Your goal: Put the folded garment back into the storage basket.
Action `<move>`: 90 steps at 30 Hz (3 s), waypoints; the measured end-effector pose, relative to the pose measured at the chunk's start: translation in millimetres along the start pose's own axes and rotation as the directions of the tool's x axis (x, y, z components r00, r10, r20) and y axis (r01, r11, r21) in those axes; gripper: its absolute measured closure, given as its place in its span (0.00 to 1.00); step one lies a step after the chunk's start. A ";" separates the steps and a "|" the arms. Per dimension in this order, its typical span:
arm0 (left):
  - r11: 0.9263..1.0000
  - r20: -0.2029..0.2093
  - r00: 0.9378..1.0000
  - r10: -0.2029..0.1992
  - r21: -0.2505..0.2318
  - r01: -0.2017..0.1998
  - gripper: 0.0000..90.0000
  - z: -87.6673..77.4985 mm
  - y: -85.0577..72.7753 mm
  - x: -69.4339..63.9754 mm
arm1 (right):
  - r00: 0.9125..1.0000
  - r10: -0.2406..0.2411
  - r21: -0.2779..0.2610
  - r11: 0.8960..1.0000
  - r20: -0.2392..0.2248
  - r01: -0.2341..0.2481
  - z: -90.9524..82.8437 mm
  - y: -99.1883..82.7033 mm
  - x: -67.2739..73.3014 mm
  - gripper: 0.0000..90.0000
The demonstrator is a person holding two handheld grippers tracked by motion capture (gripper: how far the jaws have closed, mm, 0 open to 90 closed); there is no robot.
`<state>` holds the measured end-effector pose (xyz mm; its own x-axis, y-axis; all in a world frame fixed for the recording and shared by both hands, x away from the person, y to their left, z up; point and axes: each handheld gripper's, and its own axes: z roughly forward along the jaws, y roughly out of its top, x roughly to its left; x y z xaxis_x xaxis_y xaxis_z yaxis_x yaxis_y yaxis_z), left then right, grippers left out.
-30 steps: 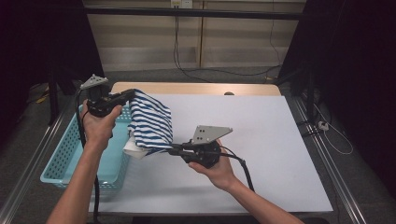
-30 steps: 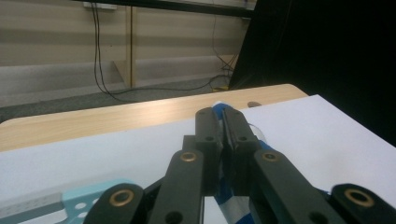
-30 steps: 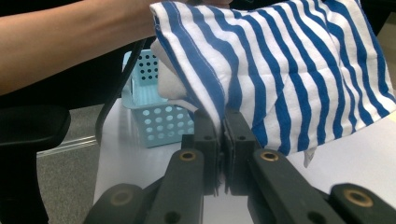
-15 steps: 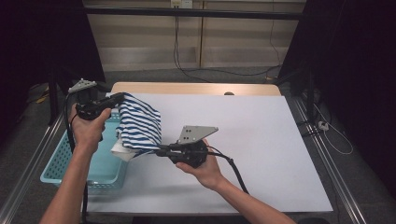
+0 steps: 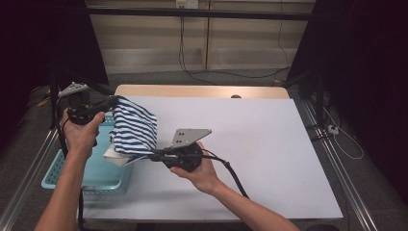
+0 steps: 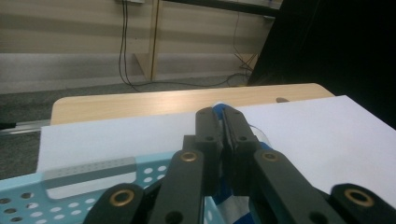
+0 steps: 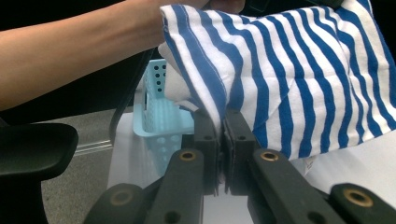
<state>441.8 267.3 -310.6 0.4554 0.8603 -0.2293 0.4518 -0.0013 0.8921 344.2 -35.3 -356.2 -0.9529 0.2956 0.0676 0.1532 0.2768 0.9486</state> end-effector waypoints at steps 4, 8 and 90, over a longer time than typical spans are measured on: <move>1.000 -0.007 1.000 0.001 -0.005 -0.001 0.96 -2.1 -0.7 4.3 | 1.000 -0.006 0.009 1.000 -0.004 0.007 7.2 3.6 1.1 0.95; 1.000 -0.019 1.000 0.000 0.001 0.000 0.96 -4.5 -0.6 10.0 | 1.000 -0.012 0.006 1.000 -0.010 0.012 13.5 6.6 1.9 0.96; 0.982 -0.214 0.975 -0.064 0.161 0.099 0.96 -15.0 -35.4 101.4 | 0.995 -0.003 0.104 0.994 -0.097 0.013 125.5 3.2 -0.9 0.96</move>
<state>460.4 362.2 -359.6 0.2509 0.9477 -0.1970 0.6124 0.0022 0.7906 378.4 80.1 -392.0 -0.9743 0.2045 0.0942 0.1668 0.3746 0.9120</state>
